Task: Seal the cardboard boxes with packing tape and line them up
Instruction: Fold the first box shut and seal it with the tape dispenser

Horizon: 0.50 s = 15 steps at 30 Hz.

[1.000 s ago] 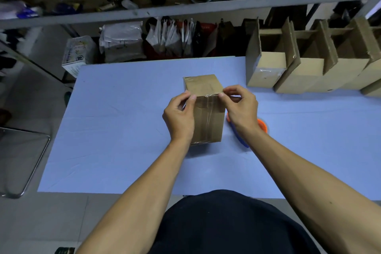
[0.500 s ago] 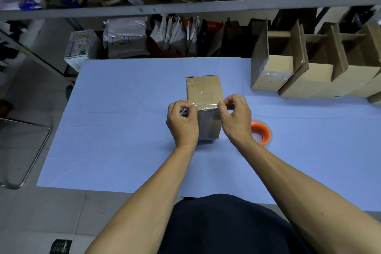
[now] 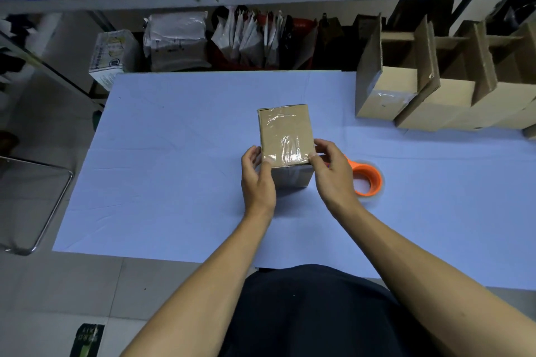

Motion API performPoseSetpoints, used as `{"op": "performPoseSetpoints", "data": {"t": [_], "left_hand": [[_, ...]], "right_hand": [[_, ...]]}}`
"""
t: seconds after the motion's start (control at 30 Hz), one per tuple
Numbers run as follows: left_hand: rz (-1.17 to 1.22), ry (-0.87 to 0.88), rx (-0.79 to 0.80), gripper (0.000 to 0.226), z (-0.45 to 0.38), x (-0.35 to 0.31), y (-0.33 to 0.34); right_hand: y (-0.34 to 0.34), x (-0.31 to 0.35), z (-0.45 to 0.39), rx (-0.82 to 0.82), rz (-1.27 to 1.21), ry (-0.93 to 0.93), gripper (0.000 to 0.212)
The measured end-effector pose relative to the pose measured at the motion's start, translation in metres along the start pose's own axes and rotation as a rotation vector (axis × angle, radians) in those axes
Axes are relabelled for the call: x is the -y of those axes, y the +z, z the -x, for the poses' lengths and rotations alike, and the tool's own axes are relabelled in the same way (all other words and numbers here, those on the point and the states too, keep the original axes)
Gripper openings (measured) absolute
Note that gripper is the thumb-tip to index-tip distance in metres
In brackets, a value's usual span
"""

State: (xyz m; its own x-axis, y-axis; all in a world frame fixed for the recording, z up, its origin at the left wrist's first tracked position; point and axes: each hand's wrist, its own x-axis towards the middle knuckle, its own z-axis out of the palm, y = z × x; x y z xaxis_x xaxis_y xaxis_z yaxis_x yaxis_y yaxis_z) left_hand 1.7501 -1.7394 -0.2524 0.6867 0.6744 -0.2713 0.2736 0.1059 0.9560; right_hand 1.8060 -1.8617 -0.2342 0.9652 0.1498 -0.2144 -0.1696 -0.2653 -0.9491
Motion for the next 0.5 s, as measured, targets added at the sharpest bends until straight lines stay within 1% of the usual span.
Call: {"op": "performPoseSetpoints", "data": {"t": [0.07, 0.13, 0.17, 0.2, 0.3, 0.33, 0.5], "left_hand": [[-0.086, -0.027, 0.096, 0.056, -0.004, 0.001, -0.001], [-0.232, 0.0, 0.142, 0.066, -0.006, 0.003, 0.002], [-0.272, 0.012, 0.134, 0.066, -0.005, 0.003, 0.004], [-0.277, 0.022, 0.114, 0.064, -0.004, 0.003, 0.007], [-0.254, 0.061, 0.056, 0.048, 0.0, 0.003, 0.013], [-0.253, 0.067, 0.049, 0.047, 0.001, 0.003, 0.014], [-0.157, -0.042, 0.091, 0.048, -0.004, 0.004, 0.005]], "right_hand": [[0.008, 0.005, 0.001, 0.012, 0.047, -0.021, 0.031], [0.015, 0.009, 0.001, 0.012, 0.12, -0.045, 0.044], [0.016, 0.01, 0.001, 0.012, 0.143, -0.044, 0.049], [0.016, 0.01, 0.001, 0.009, 0.155, -0.047, 0.049], [0.012, 0.008, 0.004, -0.015, 0.124, -0.098, 0.032], [0.01, 0.007, 0.004, -0.015, 0.101, -0.106, 0.028], [-0.003, -0.002, -0.001, 0.088, 0.037, -0.043, 0.033]]}}
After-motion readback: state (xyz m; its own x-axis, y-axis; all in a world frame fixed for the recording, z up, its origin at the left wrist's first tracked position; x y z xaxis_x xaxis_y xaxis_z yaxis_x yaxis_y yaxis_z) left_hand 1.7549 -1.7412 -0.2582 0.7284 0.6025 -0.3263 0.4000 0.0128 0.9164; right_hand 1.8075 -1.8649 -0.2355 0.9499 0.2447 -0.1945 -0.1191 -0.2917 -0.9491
